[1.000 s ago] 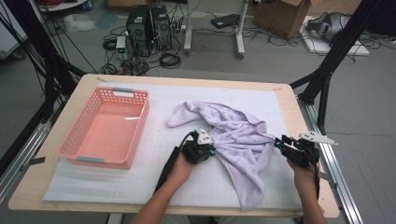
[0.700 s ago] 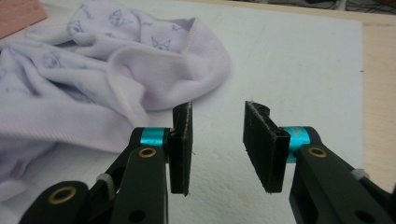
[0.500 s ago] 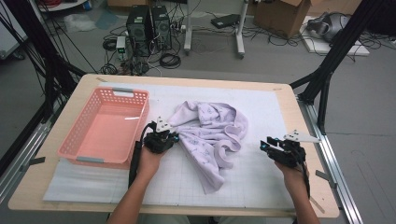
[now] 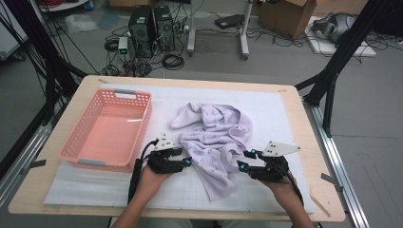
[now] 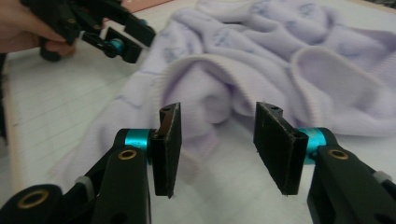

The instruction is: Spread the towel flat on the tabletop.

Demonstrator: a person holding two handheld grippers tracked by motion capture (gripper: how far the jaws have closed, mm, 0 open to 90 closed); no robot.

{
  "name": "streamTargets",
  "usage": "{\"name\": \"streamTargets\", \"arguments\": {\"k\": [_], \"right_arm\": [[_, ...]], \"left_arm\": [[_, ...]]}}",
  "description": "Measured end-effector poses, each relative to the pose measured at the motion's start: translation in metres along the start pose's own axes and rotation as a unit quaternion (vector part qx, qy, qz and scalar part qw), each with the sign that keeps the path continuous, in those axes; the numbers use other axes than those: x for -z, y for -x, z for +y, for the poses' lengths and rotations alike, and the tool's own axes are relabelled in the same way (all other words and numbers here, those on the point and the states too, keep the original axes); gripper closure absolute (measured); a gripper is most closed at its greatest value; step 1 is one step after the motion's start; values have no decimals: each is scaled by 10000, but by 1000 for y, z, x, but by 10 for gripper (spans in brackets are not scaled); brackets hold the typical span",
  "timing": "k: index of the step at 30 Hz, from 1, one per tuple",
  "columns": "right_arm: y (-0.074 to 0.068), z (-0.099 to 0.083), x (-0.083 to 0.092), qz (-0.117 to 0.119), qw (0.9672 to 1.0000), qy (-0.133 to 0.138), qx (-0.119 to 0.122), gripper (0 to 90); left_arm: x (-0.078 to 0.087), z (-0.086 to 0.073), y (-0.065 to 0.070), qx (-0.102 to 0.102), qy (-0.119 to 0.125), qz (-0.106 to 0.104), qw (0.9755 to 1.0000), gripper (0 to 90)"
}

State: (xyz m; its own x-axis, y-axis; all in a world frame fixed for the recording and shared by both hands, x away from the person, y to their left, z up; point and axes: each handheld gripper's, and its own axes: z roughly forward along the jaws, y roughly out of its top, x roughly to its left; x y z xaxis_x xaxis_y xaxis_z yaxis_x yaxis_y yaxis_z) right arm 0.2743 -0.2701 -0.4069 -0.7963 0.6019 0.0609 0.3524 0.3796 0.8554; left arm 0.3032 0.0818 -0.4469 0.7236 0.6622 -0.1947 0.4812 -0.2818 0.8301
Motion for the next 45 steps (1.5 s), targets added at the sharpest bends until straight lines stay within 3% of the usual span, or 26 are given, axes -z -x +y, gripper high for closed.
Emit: {"name": "streamTargets", "arguments": {"k": [3, 5, 7, 8, 9, 10, 11, 13, 15, 19, 24, 30, 36, 40, 41, 42, 44, 45], "right_arm": [[-8, -2, -4, 256, 9996, -104, 103, 521], [-11, -5, -11, 301, 9991, -256, 174, 579], [-11, -8, -17, 395, 9985, -355, 164, 749], [-10, -10, -18, 335, 9984, -398, 210, 840], [-8, -10, -19, 221, 9985, -439, 234, 865], [-5, -11, -18, 127, 9987, -461, 163, 868], [-1, -12, -17, -26, 9989, -457, 104, 870], [8, -14, -11, -267, 9988, -405, -80, 871], [19, -18, -2, -480, 9978, -348, -295, 872], [37, -30, 16, -917, 9923, -446, -708, 872], [51, -46, 39, -1198, 9851, -632, -1064, 872], [42, -60, 62, -1306, 9815, -878, -1089, 873], [27, -80, 86, -1324, 9756, -1264, -1215, 876], [16, -85, 96, -1121, 9759, -1389, -1252, 864], [14, -84, 97, -1100, 9774, -1356, -1195, 786], [12, -81, 98, -1141, 9787, -1249, -1164, 696], [13, -72, 101, -1073, 9832, -897, -1175, 644], [15, -67, 101, -1048, 9852, -681, -1172, 635]], "left_arm": [[-6, 0, 11, -81, -94, -221, 9997, 462], [-14, 0, 20, -197, -185, -325, 9991, 460], [-22, 2, 29, -417, -397, -233, 9981, 458], [-26, 3, 33, -541, -463, -162, 9973, 462], [-27, 4, 38, -714, -523, 24, 9961, 489], [-28, 4, 42, -877, -503, 160, 9947, 544], [-30, 4, 46, -1006, -502, 143, 9936, 661], [-31, 5, 50, -1073, -521, 180, 9927, 823], [-30, 5, 48, -924, -518, 180, 9942, 842], [-19, 3, 34, -718, -453, 274, 9960, 845], [5, 0, 12, -479, -303, 525, 9970, 847], [16, -9, 4, -404, -337, 680, 9963, 848], [31, -14, 1, -323, -363, 653, 9967, 847], [37, -14, 3, -341, -366, 580, 9971, 839], [38, -14, 3, -350, -314, 575, 9972, 816], [38, -14, 3, -295, -206, 577, 9977, 740], [37, -11, 1, -102, 18, 596, 9982, 545], [35, -9, -1, -31, 97, 589, 9982, 494]]}}
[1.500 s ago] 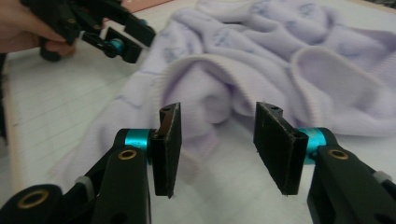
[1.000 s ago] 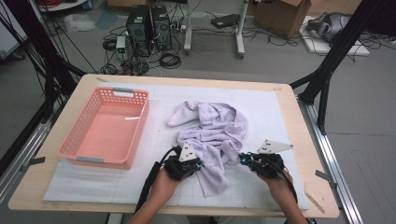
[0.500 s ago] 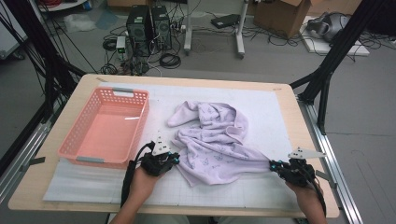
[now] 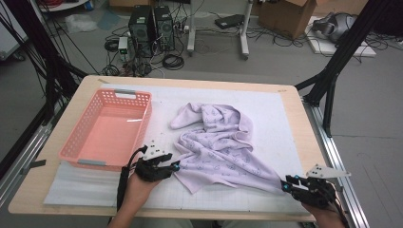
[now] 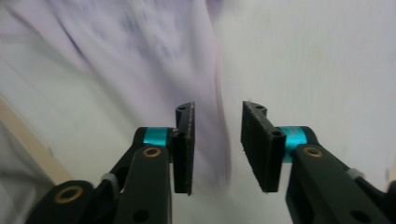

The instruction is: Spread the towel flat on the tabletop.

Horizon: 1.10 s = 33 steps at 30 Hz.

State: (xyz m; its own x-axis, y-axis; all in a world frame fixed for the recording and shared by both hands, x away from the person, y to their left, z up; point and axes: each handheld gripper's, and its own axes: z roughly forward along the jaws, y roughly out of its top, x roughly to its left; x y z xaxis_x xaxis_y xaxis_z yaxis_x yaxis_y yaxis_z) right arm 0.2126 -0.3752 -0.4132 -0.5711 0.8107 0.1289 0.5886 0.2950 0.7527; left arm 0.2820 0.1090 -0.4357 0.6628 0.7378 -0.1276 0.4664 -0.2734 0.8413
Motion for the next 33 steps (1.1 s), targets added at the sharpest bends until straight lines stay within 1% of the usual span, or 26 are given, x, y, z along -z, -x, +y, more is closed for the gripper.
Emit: {"name": "streamTargets", "arguments": {"k": [2, 3, 4, 5, 7, 8, 9, 10, 11, 12, 13, 14, 15, 16, 19, 20, 21, 22, 23, 25, 26, 27, 28, 30, 32, 33], "right_arm": [[2, 13, -4, 53, 9995, 315, 60, 639], [4, 20, -9, 20, 9991, 404, 83, 646], [6, 27, -16, -57, 9990, 427, 96, 655], [9, 31, -22, -107, 9990, 420, 100, 660], [15, 43, -47, -137, 9993, 334, 53, 664], [17, 47, -58, -116, 9995, 284, 48, 663], [18, 51, -69, -29, 9997, 234, 33, 659], [18, 55, -80, -18, 9998, 196, 68, 654], [17, 58, -88, 7, 9999, 91, 76, 649], [16, 61, -96, 70, 9999, 20, 101, 640], [14, 64, -102, 109, 9999, -19, 126, 635], [12, 66, -108, 132, 9997, -74, 165, 627], [11, 68, -113, 127, 9996, -132, 218, 616], [9, 69, -117, 137, 9995, -190, 200, 606], [3, 72, -130, 262, 9990, -293, 222, 569], [0, 72, -134, 258, 9989, -300, 245, 561], [-4, 73, -135, 232, 9989, -263, 314, 593], [-6, 75, -137, 234, 9986, -252, 398, 623], [-8, 76, -138, 181, 9984, -256, 475, 667], [-10, 78, -138, 167, 9979, -209, 591, 843], [-10, 79, -139, 86, 9974, -210, 677, 860], [-8, 80, -139, 22, 9973, -200, 703, 867], [-5, 81, -139, -79, 9978, -170, 636, 869], [4, 81, -138, -381, 9980, -97, 495, 872], [14, 81, -138, -628, 9972, -17, 398, 877], [18, 81, -139, -744, 9964, 21, 394, 878]], "left_arm": [[-6, 5, -1, 51, 35, -48, 10000, 458], [-10, 8, -1, 40, 25, -51, 10000, 433], [-14, 9, -1, 32, -13, -77, 10000, 433], [-22, 11, 0, 44, -91, -90, 9999, 432], [-33, 13, 2, -5, -246, -64, 9997, 431], [-38, 14, 3, -23, -297, -82, 9995, 432], [-41, 14, 5, -83, -361, -73, 9993, 437], [-44, 14, 7, -199, -444, -73, 9988, 456], [-47, 13, 9, -355, -559, -80, 9978, 512], [-47, 12, 13, -599, -557, 110, 9966, 607], [-45, 12, 13, -710, -560, 165, 9958, 726], [-44, 13, 11, -582, -558, 173, 9966, 824], [-42, 13, 8, -458, -506, 206, 9975, 833], [-40, 13, 5, -422, -467, 306, 9975, 837], [-32, 13, -5, -333, -361, 658, 9966, 841], [-29, 12, -9, -253, -324, 747, 9964, 841], [-26, 11, -13, -207, -292, 795, 9962, 841], [-24, 10, -17, -163, -281, 779, 9964, 840], [-24, 9, -18, -129, -274, 754, 9967, 838], [-25, 7, -17, -216, -322, 743, 9965, 835], [-25, 6, -17, -230, -313, 739, 9965, 833], [-26, 6, -17, -220, -295, 754, 9965, 829], [-26, 5, -17, -215, -287, 754, 9965, 827], [-27, 5, -16, -226, -262, 743, 9966, 824], [-29, 5, -15, -219, -189, 699, 9971, 820], [-29, 5, -14, -234, -152, 686, 9973, 818]]}}
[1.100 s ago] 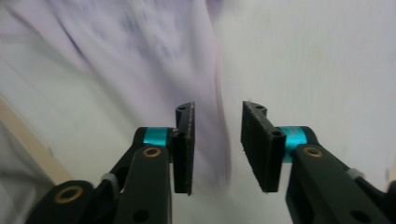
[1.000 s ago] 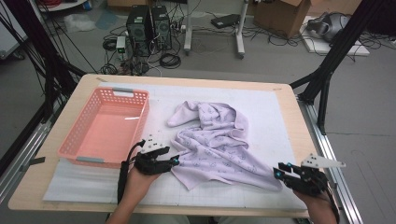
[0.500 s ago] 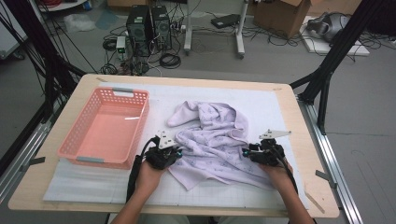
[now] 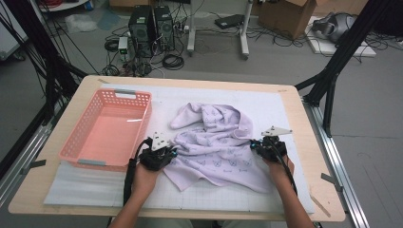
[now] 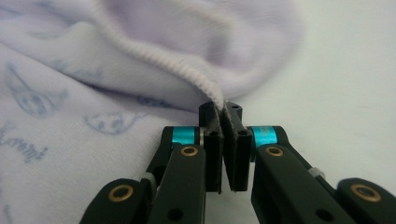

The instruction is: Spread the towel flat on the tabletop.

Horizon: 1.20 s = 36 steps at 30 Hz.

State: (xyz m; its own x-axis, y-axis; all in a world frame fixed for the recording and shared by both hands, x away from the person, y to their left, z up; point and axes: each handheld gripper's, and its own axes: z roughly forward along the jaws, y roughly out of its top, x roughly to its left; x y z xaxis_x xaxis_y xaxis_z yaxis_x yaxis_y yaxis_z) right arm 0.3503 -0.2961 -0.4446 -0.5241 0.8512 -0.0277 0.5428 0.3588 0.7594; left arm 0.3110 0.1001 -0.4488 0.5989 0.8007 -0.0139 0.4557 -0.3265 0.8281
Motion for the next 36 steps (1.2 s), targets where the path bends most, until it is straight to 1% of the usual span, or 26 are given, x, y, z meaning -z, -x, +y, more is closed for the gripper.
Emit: {"name": "streamTargets", "arguments": {"k": [1, 3, 4, 5, 6, 7, 8, 9, 10, 11, 12, 14, 16, 18, 19, 20, 21, 22, 23, 25, 27, 29, 31, 34, 35, 36], "right_arm": [[4, 1, -1, -102, 9999, 1, 0, 878], [10, 4, -4, -438, 9990, -46, 78, 880], [14, 5, -4, -630, 9979, -67, 98, 880], [18, 6, -5, -811, 9966, -88, 68, 881], [22, 7, -5, -1005, 9949, -98, 30, 881], [26, 7, -4, -1250, 9921, -95, 11, 881], [30, 6, -3, -1495, 9887, -51, -32, 881], [34, 5, 0, -1693, 9854, 0, -158, 881], [37, 4, 2, -1840, 9825, 24, -282, 880], [41, 2, 3, -1855, 9817, 20, -429, 876], [44, 1, 5, -1738, 9831, 22, -578, 861], [42, -1, 11, -1579, 9856, 158, -578, 751], [40, -4, 20, -1310, 9884, 365, -676, 694], [37, -7, 32, -1074, 9901, 509, -752, 661], [35, -9, 38, -996, 9903, 582, -772, 659], [34, -13, 43, -848, 9912, 629, -803, 652], [34, -16, 47, -745, 9920, 618, -810, 641], [33, -19, 51, -680, 9925, 608, -811, 639], [32, -22, 54, -594, 9927, 626, -839, 639], [30, -28, 58, -485, 9936, 593, -825, 629], [27, -35, 60, -294, 9949, 551, -786, 627], [24, -40, 61, -224, 9965, 436, -684, 627], [22, -44, 61, -21, 9969, 325, -711, 618], [17, -49, 60, 299, 9969, 149, -718, 603], [13, -50, 60, 351, 9970, 121, -674, 603], [9, -51, 60, 406, 9970, 73, -660, 605]], "left_arm": [[0, 0, 1, -3, 13, -12, 10000, 817], [-2, 1, 2, 39, 112, -36, 9999, 803], [-2, 2, 3, 60, 182, -12, 9998, 778], [-2, 3, 3, 129, 237, 41, 9996, 707], [-2, 3, 4, 289, 292, 36, 9992, 607], [-3, 3, 5, 410, 342, -64, 9986, 525], [-2, 3, 6, 395, 359, -158, 9984, 499], [-2, 3, 8, 310, 328, -193, 9988, 489], [-1, 3, 10, 276, 292, -267, 9988, 462], [-1, 2, 10, 279, 261, -401, 9985, 447], [0, 2, 11, 253, 225, -510, 9981, 445], [0, 1, 12, 181, 174, -659, 9975, 425], [-2, 1, 14, 125, 80, -701, 9974, 425], [-6, 2, 15, 16, -127, -743, 9972, 439], [-7, 2, 17, -47, -180, -775, 9968, 466], [-9, 3, 20, -192, -273, -803, 9962, 548], [-9, 4, 22, -305, -325, -743, 9962, 680], [-9, 5, 23, -251, -348, -737, 9964, 709], [-9, 5, 22, -206, -351, -695, 9968, 834], [-5, 4, 19, -165, -363, -616, 9973, 846], [2, -1, 13, -95, -349, -570, 9977, 852], [10, -7, 5, 49, -322, -554, 9979, 855], [18, -10, -3, 197, -280, -579, 9977, 859], [27, -10, -10, 367, -87, -537, 9978, 851], [30, -10, -9, 440, 14, -505, 9977, 801], [32, -10, -7, 587, 93, -483, 9971, 683]]}}
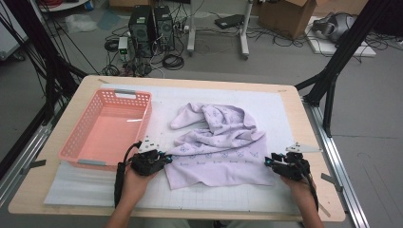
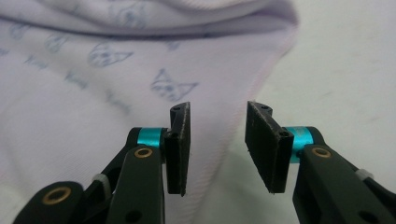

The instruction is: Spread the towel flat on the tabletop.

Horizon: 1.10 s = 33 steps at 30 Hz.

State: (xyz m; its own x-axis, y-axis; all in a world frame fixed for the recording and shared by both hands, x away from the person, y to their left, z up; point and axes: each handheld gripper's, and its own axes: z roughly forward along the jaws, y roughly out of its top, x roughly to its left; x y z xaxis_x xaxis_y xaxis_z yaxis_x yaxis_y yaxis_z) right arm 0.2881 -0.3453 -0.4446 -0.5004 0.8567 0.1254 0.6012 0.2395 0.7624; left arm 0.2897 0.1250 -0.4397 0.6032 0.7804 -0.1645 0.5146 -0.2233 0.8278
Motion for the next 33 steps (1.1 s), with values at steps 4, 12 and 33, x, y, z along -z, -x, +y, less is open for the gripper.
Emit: {"name": "streamTargets", "arguments": {"k": [4, 12, 33], "right_arm": [[-19, -6, -2, -323, 9983, -134, 471, 831], [-16, -24, 24, -906, 9944, -58, 541, 716], [-15, -38, 32, -391, 9988, 7, 297, 581]], "left_arm": [[11, -11, 10, 131, 118, 77, 9998, 480], [29, -31, 30, 226, 46, 34, 9997, 471], [10, -35, 61, -520, -301, -23, 9982, 860]]}}
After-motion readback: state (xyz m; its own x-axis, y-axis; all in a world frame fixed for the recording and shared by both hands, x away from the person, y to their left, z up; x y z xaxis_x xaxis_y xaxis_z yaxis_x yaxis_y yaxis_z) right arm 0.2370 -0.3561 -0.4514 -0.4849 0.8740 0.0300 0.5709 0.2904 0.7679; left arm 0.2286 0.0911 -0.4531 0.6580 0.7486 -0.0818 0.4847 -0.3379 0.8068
